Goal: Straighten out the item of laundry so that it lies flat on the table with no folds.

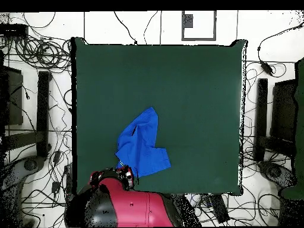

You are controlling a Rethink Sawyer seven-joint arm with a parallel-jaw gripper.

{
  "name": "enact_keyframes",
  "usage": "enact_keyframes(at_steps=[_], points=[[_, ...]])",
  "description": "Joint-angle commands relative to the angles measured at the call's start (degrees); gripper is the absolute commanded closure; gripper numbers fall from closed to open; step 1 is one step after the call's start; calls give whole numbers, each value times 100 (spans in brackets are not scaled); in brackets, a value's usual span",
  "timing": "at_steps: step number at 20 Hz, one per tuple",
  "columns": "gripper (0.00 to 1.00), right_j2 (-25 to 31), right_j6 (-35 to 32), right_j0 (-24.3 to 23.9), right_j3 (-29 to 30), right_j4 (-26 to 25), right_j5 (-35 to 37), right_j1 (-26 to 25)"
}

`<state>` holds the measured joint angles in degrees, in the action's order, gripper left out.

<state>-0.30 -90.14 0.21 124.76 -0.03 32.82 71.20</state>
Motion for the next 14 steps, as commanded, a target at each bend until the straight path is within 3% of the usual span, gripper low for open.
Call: enact_keyframes(at_steps=[1,8,14], points=[[0,45,-1083,54,93,72,-27,-228],[0,51,-1123,49,91,49,-162,-345],[0,168,-1163,-34,303,110,-754,-707]])
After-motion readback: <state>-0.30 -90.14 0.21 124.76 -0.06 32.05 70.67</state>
